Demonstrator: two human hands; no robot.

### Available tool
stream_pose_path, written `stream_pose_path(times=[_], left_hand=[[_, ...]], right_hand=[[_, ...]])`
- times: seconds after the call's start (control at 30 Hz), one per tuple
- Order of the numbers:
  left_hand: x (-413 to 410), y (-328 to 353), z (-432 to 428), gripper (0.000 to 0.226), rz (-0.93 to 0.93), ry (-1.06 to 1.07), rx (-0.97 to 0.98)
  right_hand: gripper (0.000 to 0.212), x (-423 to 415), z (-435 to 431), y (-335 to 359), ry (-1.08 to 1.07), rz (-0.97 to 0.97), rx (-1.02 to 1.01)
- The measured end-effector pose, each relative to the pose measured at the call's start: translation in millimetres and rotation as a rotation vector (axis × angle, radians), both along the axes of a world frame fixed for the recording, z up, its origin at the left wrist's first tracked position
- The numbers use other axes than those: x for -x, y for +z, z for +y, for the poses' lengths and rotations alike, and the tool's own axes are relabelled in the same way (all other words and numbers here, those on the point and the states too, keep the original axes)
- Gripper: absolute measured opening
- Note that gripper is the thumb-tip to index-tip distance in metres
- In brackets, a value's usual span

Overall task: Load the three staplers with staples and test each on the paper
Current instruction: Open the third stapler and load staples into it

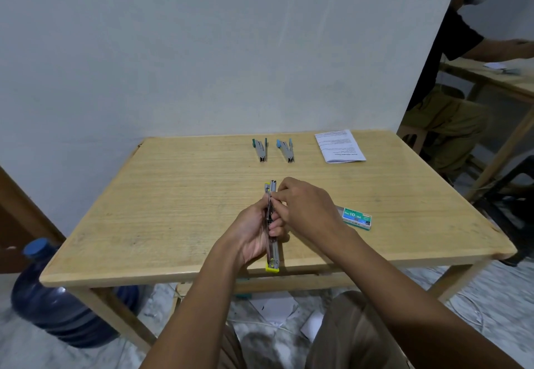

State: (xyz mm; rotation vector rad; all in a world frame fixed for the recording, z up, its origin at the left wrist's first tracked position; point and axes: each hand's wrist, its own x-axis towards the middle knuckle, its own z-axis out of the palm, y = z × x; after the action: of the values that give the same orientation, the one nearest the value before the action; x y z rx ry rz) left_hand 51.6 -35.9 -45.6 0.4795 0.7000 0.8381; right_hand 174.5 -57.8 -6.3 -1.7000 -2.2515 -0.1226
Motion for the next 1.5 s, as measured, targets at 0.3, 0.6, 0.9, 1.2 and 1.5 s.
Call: stream_pose_path(times=[0.3, 0.6, 0.9, 1.2, 1.5], left_hand=[[-0.7, -1.5, 1.3, 0.041, -0.014, -0.017, -0.019], [4.6, -4.8, 3.6, 0.042, 0.034, -0.014, 0.022], [1.1, 7.4, -3.6, 0.049, -0.078, 0.086, 0.048], [-0.5, 10.7, -9.7, 0.047, -0.015, -0.025, -0.007], [-0.5, 17.0, -17.3, 0.031, 0.086, -0.121, -0.160]], right_hand=[[0.026, -8.9, -7.7, -5.0, -0.015, 0.243, -0.017], [0.039, -19.2, -39.3, -11.6, 0.304, 0.288, 0.166], [0.041, -30.8, -40.1, -13.4, 0.472, 0.338, 0.167], [0.024, -41.5, -8.2, -4.0, 0.222, 0.731, -0.038], [0.078, -27.3, 17.5, -6.0, -0.052, 1.177, 0.422]])
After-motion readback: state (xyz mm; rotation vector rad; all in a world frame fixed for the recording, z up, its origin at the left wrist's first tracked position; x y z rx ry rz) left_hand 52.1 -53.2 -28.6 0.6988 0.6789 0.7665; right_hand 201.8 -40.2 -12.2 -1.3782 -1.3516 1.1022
